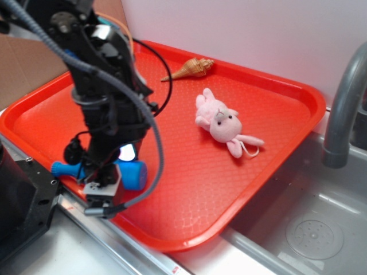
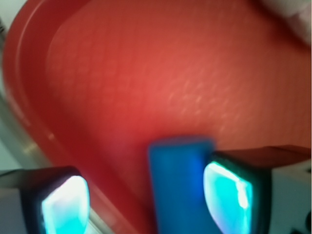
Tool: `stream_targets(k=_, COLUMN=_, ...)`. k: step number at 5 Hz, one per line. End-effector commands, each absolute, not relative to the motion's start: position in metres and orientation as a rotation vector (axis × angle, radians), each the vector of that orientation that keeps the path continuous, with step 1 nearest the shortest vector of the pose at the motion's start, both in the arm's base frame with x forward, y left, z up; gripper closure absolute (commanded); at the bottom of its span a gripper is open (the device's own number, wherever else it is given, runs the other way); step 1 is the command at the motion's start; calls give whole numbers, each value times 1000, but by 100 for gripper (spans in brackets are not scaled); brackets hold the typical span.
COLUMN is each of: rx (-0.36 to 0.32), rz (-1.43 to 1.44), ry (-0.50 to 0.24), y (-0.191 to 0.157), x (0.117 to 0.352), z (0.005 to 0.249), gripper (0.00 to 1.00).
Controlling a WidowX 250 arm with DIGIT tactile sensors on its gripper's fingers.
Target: Grab the blue bottle.
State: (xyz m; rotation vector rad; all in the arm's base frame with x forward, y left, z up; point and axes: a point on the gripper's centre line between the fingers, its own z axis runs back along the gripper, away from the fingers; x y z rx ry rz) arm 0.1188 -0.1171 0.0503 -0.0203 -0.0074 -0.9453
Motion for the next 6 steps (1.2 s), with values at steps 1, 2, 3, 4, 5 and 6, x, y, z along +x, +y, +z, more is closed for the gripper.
stream_targets(k=1, rx=-71, rz=-983, ry=9, y=-115, x=108, z=35, gripper=0)
stream_targets(k=2, rx=-81, rz=-998, ry=40, y=-110, x=116, z=26, gripper=0)
stream_targets(k=3, rx=-122, rz=-1058, ry=65, y=-104, x=120, z=16, gripper=0)
stream_targets(k=4, rx=-148, rz=-1099, ry=90, y=-102, x=121, z=13, gripper=100)
stream_targets(k=5, rx=-164, rz=-1129, ry=100, y=-100, x=122, z=10, gripper=100)
stream_targets(k=6, rx=-163, rz=-1131, ry=103, y=-102, x=125, z=11, gripper=100)
